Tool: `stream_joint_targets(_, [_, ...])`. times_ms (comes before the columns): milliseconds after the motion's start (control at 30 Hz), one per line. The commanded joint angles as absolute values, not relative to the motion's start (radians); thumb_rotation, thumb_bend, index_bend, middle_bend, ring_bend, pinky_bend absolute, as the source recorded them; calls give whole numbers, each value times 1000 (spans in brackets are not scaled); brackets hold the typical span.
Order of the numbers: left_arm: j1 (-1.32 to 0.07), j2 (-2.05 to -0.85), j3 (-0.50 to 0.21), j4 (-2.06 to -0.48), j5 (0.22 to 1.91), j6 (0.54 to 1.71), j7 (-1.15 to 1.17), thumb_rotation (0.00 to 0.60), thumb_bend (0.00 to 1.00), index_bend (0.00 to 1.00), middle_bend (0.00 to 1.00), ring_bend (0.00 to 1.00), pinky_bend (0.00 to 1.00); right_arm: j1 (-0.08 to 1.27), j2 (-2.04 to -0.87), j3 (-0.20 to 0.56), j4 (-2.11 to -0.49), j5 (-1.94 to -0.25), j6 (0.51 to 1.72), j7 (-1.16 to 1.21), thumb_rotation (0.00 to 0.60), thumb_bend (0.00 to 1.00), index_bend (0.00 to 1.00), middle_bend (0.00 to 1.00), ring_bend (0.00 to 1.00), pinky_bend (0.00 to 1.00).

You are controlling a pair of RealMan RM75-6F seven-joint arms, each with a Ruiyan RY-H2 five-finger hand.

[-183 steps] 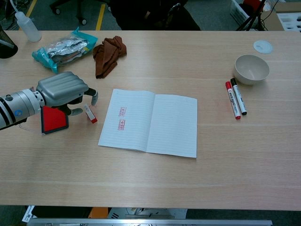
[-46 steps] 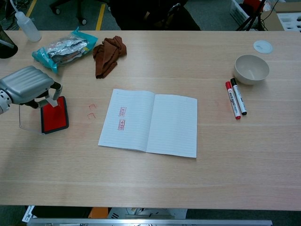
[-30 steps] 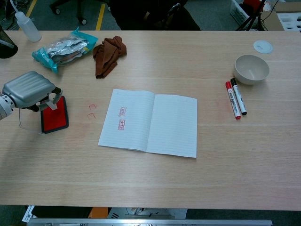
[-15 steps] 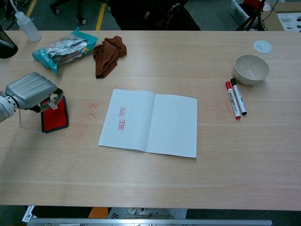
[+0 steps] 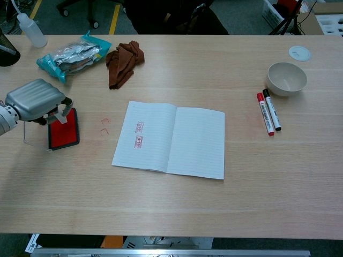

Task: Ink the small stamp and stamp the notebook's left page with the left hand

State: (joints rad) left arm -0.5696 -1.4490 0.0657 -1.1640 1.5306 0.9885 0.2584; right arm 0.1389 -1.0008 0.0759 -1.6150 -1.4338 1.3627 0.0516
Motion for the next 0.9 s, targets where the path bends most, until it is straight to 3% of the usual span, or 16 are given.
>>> stream_joint_targets(33, [-569,-1416,57,-1213,1544,1018,272,600,337,558,1000,1000,1000,141,-1003,76,-1612,-1435,1360,54,600,222,341,473,497,538])
stream_joint_targets(467, [-575,-1346,84,-1469,1659,1088,364,600,336,558,1000,1000,1000,146,-1010,75,-1599,-1438,1351,62,600,223,341,473,497,538])
stream_joint_targets(900, [-600,-1418,92,-1596,1730,1052,493,600,342,560,1000,1000,1000,135,-1005,71,-1595,-1436,1362,73,600,223,341,473,497,538])
